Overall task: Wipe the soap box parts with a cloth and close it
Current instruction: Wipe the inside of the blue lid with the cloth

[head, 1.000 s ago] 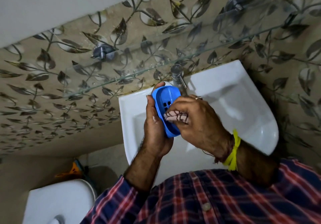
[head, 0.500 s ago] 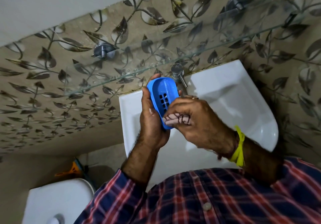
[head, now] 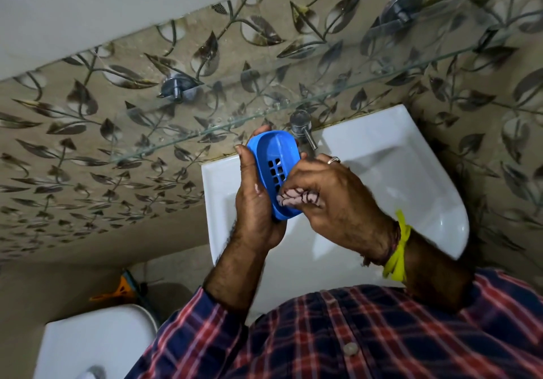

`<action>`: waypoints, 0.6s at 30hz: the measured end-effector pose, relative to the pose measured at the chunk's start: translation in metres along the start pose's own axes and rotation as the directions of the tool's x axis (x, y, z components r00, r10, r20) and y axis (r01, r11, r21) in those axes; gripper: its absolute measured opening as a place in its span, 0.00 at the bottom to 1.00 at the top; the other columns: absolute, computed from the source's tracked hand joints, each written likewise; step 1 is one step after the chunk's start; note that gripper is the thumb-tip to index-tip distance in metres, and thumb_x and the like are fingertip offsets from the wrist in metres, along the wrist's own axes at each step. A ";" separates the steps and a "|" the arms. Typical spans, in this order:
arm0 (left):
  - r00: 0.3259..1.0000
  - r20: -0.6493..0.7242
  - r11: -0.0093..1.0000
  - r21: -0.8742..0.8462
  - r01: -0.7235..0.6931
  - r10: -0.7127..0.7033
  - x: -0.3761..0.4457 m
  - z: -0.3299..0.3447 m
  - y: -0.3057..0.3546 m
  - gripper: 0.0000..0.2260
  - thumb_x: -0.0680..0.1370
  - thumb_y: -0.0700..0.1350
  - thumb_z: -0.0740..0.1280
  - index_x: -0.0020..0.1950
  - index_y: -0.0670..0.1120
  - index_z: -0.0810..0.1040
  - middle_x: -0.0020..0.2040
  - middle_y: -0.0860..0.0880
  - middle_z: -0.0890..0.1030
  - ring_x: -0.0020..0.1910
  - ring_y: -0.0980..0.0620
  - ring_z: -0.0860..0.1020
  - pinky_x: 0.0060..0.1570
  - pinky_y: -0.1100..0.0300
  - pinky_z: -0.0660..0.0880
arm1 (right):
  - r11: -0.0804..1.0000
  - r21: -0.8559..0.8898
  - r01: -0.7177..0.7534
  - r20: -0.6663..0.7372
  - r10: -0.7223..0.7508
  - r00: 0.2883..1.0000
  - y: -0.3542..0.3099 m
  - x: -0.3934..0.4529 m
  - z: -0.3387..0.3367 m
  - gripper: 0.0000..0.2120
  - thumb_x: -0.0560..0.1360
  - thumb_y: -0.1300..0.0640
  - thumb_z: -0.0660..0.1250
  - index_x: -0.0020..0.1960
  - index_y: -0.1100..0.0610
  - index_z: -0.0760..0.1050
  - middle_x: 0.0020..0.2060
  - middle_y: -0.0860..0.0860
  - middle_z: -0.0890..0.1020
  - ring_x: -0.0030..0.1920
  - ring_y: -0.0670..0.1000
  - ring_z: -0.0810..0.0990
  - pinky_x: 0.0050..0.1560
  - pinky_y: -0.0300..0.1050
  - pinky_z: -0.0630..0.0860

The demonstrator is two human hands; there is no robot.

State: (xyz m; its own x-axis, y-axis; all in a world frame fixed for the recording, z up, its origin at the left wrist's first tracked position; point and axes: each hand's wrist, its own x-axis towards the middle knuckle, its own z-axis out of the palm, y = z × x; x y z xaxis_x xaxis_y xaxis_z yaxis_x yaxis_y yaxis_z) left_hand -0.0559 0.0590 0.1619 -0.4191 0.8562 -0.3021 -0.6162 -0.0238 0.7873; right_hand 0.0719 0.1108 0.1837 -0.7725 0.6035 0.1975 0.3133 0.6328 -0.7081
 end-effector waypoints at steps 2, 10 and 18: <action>1.000 0.003 1.000 0.010 -0.011 0.011 -0.001 0.001 0.002 0.28 0.76 0.67 0.57 0.71 0.56 0.75 0.59 0.44 0.82 0.57 0.41 0.80 0.56 0.47 0.79 | 1.000 -0.006 -0.002 0.043 0.003 0.999 -0.001 -0.005 -0.001 0.08 0.73 0.62 0.72 0.48 0.51 0.84 0.45 0.45 0.83 0.48 0.49 0.77 0.50 0.45 0.75; 1.000 0.016 1.000 -0.015 0.003 -0.002 0.002 0.000 0.004 0.28 0.77 0.67 0.56 0.73 0.55 0.73 0.62 0.41 0.80 0.59 0.40 0.78 0.58 0.46 0.78 | 0.992 -0.115 -0.046 0.048 0.052 0.997 -0.008 0.001 -0.003 0.06 0.73 0.58 0.73 0.48 0.50 0.84 0.45 0.45 0.83 0.50 0.50 0.78 0.47 0.40 0.72; 1.000 -0.011 0.999 -0.031 -0.009 0.009 0.004 -0.001 0.003 0.25 0.84 0.65 0.50 0.72 0.55 0.75 0.59 0.43 0.81 0.54 0.43 0.81 0.52 0.51 0.82 | 0.990 -0.125 -0.058 -0.088 0.047 0.995 -0.013 0.005 0.000 0.08 0.70 0.63 0.73 0.49 0.55 0.83 0.44 0.49 0.82 0.48 0.53 0.76 0.46 0.46 0.75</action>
State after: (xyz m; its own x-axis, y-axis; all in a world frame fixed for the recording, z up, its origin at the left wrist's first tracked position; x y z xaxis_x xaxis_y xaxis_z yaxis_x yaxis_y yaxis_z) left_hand -0.0601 0.0617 0.1618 -0.4322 0.8500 -0.3011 -0.6329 -0.0481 0.7728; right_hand 0.0638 0.1059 0.1945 -0.7051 0.6733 0.2227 0.4242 0.6521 -0.6284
